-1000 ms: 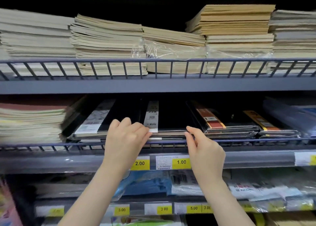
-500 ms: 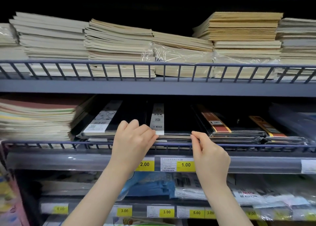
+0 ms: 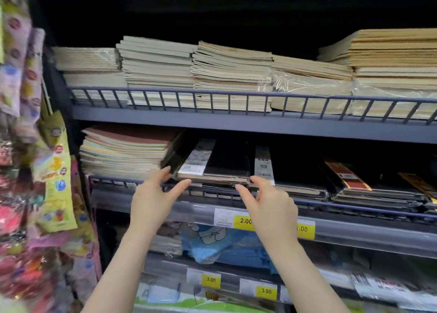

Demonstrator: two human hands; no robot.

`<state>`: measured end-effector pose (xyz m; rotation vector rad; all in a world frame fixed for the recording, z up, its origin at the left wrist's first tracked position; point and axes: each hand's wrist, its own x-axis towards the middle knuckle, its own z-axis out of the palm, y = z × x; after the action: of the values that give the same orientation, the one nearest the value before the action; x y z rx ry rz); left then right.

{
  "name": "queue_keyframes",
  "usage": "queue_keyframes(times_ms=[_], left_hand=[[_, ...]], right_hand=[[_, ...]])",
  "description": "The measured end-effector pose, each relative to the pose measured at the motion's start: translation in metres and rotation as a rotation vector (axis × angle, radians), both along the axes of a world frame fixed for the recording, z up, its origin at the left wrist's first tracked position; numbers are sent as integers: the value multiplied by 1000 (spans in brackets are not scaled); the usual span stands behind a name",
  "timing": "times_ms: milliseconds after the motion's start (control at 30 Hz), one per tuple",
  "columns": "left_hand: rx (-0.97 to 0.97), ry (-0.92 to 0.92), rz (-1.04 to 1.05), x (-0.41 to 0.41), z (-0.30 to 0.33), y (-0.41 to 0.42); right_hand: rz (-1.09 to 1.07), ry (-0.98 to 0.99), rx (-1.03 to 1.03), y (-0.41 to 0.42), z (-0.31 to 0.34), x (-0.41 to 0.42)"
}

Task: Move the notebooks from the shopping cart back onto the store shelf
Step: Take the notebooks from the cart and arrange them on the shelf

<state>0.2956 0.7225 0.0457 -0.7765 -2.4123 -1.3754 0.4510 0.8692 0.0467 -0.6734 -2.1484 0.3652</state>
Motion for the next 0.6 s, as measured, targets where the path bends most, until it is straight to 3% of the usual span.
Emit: queue_keyframes(times_ms=[100, 600], left_hand=[[45, -16, -75, -9, -5, 4], [102, 66, 111, -4, -1, 13]], right_hand=[[-27, 1, -31, 1, 1, -7], [-143, -32, 35, 5, 11, -23]])
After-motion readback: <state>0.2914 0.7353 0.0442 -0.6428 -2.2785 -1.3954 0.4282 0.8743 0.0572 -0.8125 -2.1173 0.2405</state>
